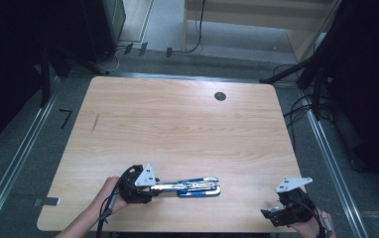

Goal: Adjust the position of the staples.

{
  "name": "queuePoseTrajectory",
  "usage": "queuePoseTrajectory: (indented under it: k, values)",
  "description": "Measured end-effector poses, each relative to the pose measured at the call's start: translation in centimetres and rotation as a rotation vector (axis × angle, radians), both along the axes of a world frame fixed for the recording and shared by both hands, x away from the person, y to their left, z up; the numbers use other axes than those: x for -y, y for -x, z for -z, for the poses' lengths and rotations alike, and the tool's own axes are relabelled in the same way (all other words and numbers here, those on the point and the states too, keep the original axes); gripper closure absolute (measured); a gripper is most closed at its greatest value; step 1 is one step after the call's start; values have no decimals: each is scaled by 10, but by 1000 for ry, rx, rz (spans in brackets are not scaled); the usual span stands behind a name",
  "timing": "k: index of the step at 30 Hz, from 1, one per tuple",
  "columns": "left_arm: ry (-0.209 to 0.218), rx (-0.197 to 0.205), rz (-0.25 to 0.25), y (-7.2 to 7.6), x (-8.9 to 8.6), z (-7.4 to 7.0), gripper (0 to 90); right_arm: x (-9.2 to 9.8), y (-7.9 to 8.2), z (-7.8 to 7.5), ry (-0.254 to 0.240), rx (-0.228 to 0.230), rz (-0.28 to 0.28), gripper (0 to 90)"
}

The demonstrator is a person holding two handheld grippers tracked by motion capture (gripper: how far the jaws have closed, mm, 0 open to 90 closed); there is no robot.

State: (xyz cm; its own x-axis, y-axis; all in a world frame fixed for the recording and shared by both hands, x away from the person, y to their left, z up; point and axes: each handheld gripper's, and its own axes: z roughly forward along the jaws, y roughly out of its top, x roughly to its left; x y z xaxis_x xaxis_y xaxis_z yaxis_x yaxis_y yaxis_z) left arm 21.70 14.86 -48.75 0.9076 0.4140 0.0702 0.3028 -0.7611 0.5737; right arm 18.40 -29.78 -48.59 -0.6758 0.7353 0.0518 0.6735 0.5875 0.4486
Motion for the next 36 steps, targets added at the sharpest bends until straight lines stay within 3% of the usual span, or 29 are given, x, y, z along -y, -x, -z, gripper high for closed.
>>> queuePoseTrajectory:
  k: [9, 16, 19, 32, 36]
  values:
    - [4, -1, 3, 0, -1, 0, 623, 7, 1, 2, 13, -3, 13, 194]
    - [4, -2, 2, 0, -1, 0, 623, 6, 0, 9, 52, -19, -9, 314]
    - [5, -2, 2, 0, -1, 0, 623, 5, -1, 14, 81, -34, -28, 406]
    - [3, -3, 8, -1, -1, 0, 622, 3, -1, 22, 135, -46, -54, 517]
    - [4, -6, 7, -1, -1, 0, 622, 2, 0, 25, 154, -44, -58, 623]
